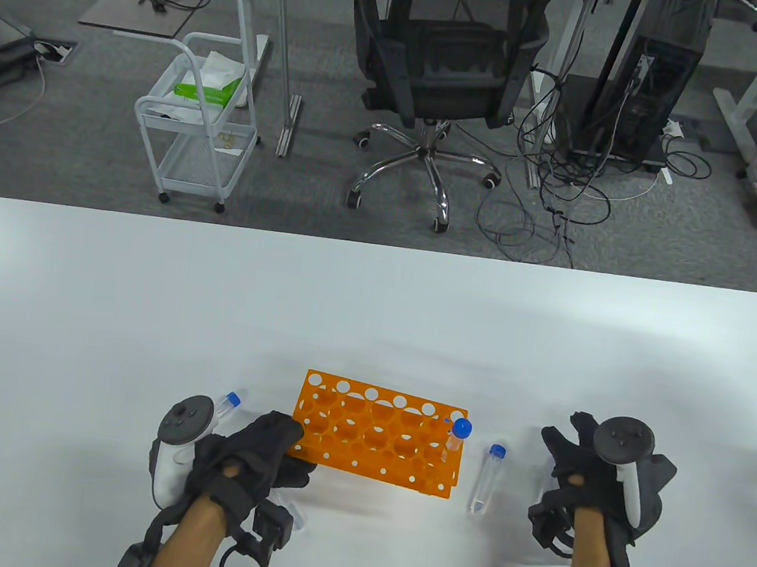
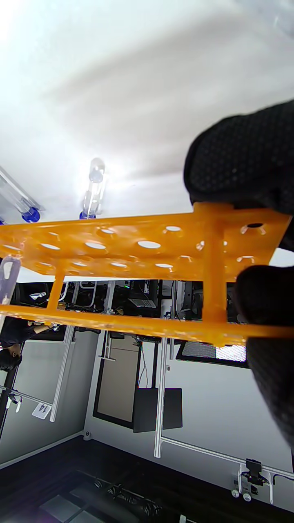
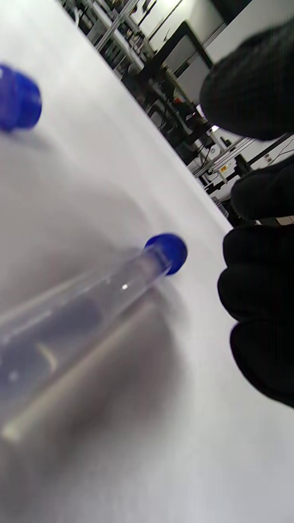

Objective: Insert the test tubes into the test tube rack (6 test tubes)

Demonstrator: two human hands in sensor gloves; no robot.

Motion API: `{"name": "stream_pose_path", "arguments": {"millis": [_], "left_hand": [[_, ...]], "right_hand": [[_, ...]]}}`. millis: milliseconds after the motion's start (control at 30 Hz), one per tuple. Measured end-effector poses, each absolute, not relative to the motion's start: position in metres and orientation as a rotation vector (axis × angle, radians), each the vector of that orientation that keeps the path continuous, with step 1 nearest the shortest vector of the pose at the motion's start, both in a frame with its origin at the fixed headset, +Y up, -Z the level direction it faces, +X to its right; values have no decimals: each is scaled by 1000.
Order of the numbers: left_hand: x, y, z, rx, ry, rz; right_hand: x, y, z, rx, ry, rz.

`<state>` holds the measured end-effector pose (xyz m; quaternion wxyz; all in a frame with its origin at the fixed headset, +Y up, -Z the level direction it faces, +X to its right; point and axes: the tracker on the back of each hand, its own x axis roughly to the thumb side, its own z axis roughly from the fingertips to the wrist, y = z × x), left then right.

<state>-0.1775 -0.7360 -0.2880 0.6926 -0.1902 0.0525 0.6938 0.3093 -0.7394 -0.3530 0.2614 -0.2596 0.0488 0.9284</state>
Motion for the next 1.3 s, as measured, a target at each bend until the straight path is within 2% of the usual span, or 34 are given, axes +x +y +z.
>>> {"name": "stream_pose_path", "arguments": {"millis": [100, 533, 933, 1300], "left_hand": [[-181, -737, -287, -425, 118, 1551], [-190, -743, -287, -435, 131, 1545], [-194, -743, -287, -440, 116, 1561], [-193, -743, -286, -447, 107, 1561]], "right_hand": [[310, -745, -354, -707, 209, 2478], [299, -755, -364, -769, 302, 2711], [291, -762, -369, -854, 217, 2869], [296, -760, -369, -848, 145, 2832]]}}
